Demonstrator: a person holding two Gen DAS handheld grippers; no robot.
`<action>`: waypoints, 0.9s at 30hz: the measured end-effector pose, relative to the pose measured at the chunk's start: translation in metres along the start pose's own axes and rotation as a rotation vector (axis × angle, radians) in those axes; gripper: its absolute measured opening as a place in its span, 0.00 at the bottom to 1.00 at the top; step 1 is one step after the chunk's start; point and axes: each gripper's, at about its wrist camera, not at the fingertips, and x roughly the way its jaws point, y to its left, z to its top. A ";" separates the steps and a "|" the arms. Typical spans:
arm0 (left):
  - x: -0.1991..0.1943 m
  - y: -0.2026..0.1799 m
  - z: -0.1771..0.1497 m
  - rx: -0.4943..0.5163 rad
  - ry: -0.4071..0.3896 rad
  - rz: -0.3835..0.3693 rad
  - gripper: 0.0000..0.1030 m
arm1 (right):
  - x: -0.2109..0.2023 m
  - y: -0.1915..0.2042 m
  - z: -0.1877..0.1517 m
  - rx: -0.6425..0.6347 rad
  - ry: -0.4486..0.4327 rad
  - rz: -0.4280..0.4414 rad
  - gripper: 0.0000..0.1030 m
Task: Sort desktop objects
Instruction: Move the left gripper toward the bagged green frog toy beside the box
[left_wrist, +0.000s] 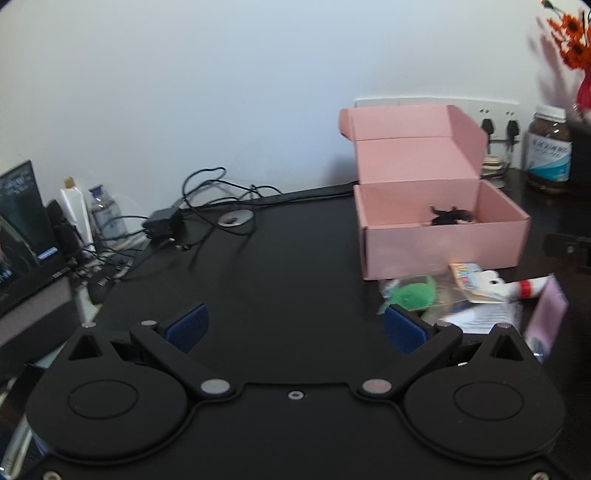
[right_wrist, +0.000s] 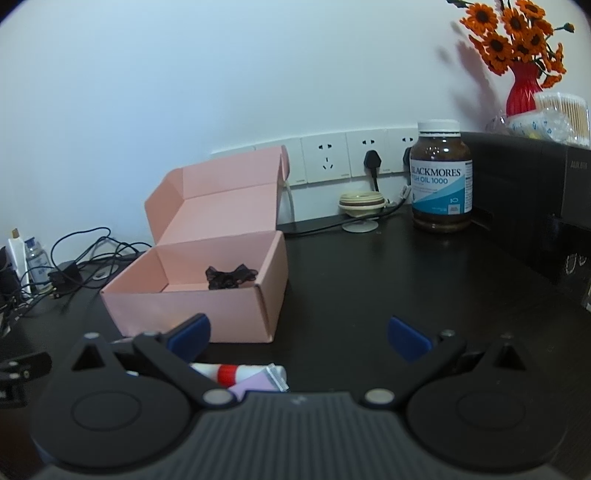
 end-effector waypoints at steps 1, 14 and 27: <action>0.000 0.000 0.000 -0.004 0.009 -0.011 1.00 | 0.000 0.000 0.000 0.001 0.000 0.000 0.99; -0.002 0.000 -0.003 0.032 -0.021 -0.045 1.00 | 0.000 -0.001 0.000 0.005 0.005 0.005 0.99; 0.005 -0.011 -0.002 0.034 -0.046 -0.171 0.99 | -0.001 -0.002 0.000 0.014 0.000 0.024 0.99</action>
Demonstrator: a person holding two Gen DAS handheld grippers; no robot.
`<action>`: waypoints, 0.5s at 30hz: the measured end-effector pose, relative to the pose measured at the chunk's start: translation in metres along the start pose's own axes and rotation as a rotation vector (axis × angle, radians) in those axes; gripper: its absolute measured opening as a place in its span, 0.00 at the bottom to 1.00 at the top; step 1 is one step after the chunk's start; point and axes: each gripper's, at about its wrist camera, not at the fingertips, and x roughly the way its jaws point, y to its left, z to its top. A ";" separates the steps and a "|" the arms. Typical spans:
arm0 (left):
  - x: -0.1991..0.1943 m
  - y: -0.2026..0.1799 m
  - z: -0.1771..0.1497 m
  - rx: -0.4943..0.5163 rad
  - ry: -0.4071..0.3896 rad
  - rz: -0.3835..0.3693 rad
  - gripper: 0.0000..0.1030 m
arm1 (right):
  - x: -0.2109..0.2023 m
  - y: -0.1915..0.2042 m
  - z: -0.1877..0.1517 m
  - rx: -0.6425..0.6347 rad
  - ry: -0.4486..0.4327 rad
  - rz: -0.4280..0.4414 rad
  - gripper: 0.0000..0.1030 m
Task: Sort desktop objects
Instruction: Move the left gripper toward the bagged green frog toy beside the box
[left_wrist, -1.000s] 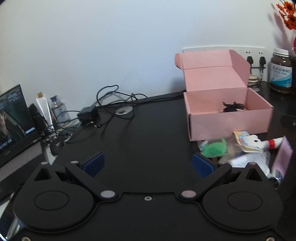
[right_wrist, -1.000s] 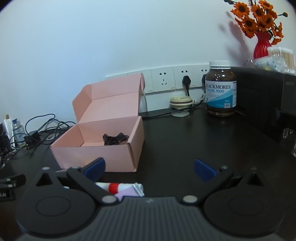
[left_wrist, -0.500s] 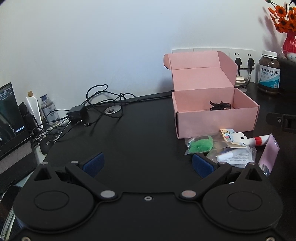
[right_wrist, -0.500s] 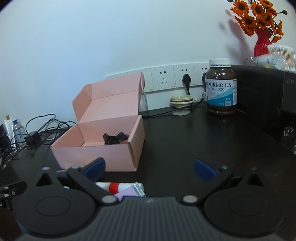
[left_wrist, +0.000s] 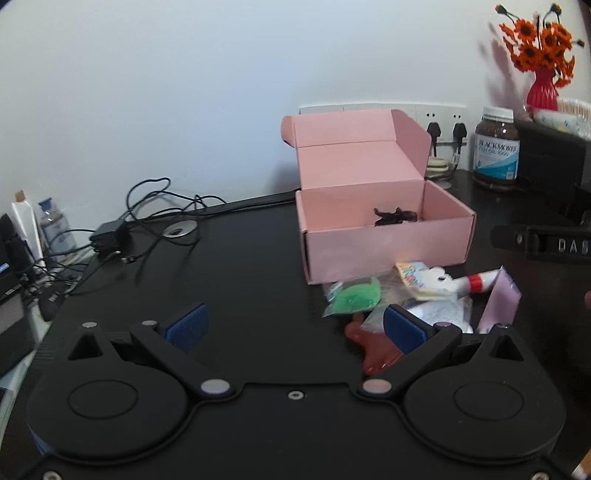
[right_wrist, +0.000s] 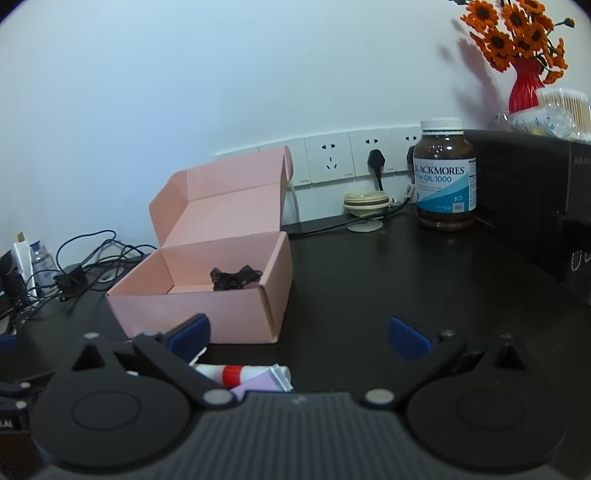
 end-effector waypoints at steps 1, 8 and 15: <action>0.003 0.001 0.002 -0.014 0.001 -0.007 0.98 | 0.000 0.000 0.000 0.002 0.001 0.002 0.99; 0.033 0.004 0.017 -0.083 0.072 -0.047 0.95 | 0.001 -0.003 0.000 0.020 0.006 0.009 0.99; 0.061 -0.001 0.024 -0.116 0.164 -0.084 0.89 | -0.001 0.000 0.000 0.009 -0.006 0.008 0.99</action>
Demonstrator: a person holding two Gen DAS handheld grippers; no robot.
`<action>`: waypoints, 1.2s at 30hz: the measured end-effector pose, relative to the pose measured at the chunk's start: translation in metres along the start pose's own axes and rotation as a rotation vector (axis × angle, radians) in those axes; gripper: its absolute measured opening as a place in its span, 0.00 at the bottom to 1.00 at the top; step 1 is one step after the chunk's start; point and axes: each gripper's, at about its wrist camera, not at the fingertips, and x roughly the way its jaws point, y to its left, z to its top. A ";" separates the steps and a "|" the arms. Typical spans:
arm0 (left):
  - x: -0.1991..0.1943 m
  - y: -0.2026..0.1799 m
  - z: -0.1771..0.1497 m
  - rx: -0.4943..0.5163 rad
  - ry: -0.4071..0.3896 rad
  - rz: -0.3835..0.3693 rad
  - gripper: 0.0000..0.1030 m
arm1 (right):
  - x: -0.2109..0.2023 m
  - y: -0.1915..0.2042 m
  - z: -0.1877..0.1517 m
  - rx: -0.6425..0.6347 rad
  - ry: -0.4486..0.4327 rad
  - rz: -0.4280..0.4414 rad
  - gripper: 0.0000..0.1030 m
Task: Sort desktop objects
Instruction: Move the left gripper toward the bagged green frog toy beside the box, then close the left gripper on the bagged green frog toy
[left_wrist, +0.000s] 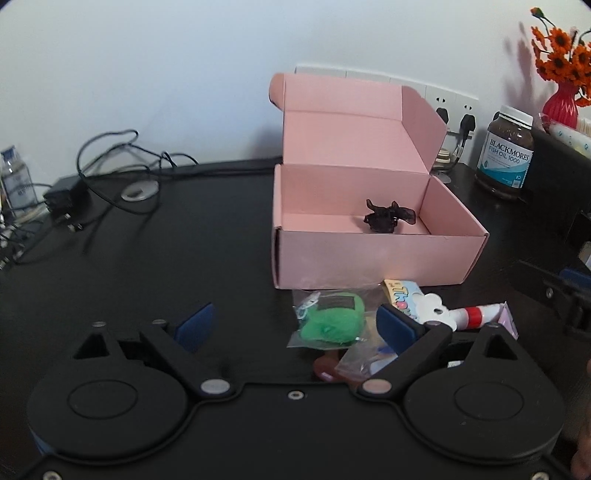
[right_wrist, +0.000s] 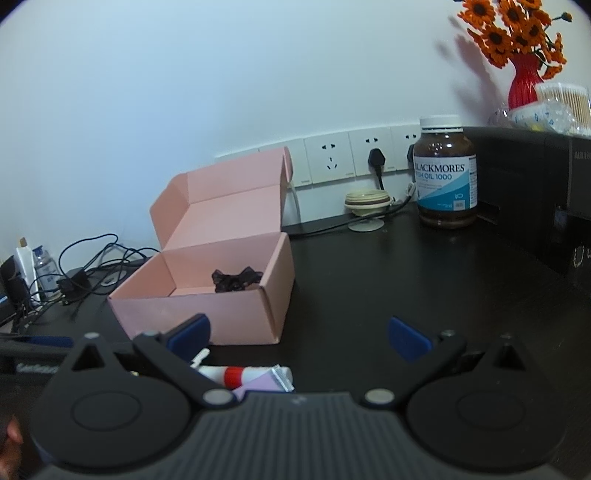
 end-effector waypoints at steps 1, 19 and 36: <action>0.003 0.000 0.001 -0.006 0.008 0.000 0.89 | 0.000 0.000 0.000 -0.002 -0.001 0.001 0.99; 0.020 -0.007 0.000 -0.035 0.038 -0.007 0.77 | 0.002 -0.002 0.000 0.018 0.008 0.028 0.99; 0.002 0.013 0.004 -0.049 0.016 0.000 0.39 | 0.002 -0.004 0.001 0.026 0.011 0.023 0.99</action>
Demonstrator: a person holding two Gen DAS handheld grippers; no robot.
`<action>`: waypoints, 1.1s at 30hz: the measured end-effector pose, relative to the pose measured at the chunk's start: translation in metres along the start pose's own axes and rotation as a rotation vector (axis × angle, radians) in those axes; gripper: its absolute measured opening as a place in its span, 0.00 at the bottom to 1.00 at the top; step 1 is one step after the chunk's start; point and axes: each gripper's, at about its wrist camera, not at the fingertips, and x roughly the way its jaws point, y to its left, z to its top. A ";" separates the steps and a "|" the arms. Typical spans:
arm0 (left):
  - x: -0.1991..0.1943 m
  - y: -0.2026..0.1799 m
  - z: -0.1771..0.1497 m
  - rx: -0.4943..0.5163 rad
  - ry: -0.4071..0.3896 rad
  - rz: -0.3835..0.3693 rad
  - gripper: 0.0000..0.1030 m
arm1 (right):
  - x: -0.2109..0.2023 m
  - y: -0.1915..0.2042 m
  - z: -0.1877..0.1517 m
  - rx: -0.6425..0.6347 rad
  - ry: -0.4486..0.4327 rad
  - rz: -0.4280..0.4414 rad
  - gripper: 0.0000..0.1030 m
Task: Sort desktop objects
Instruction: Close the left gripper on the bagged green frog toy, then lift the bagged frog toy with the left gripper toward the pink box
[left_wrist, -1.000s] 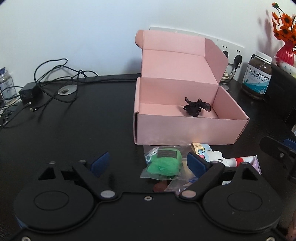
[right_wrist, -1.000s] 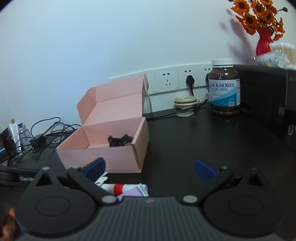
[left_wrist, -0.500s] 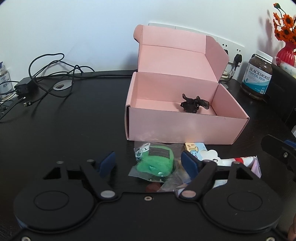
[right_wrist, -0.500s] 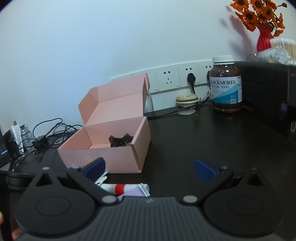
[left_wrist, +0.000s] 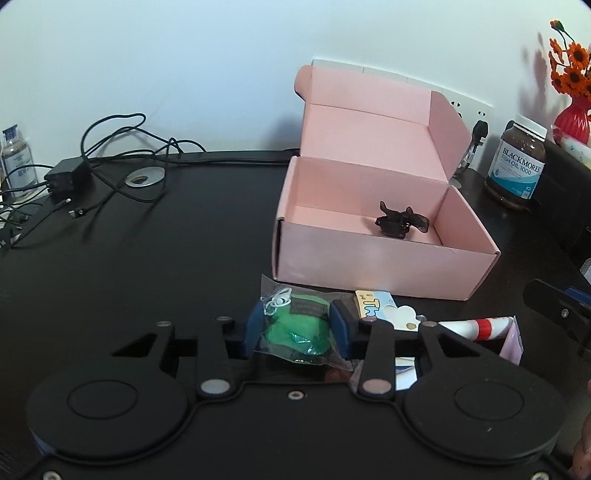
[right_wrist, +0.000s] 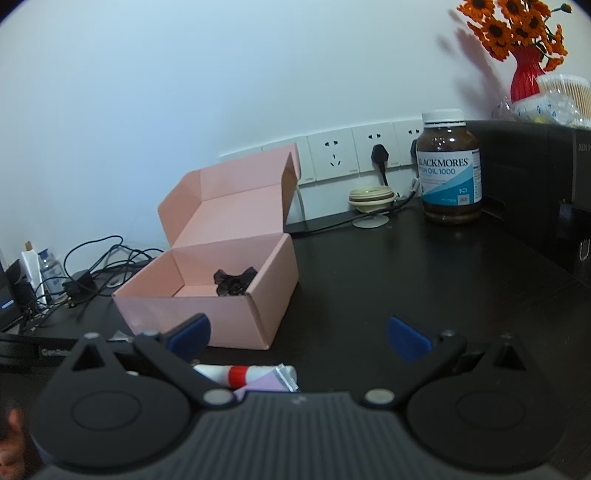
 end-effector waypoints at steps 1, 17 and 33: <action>-0.002 0.001 0.000 0.002 -0.002 0.002 0.39 | 0.000 0.000 0.000 0.001 0.001 0.000 0.99; -0.030 0.035 -0.016 -0.026 -0.013 0.038 0.38 | 0.000 0.002 -0.001 -0.008 0.002 -0.010 0.99; -0.018 0.039 -0.021 -0.030 0.015 0.076 0.44 | 0.001 0.001 -0.001 -0.007 0.009 -0.003 0.99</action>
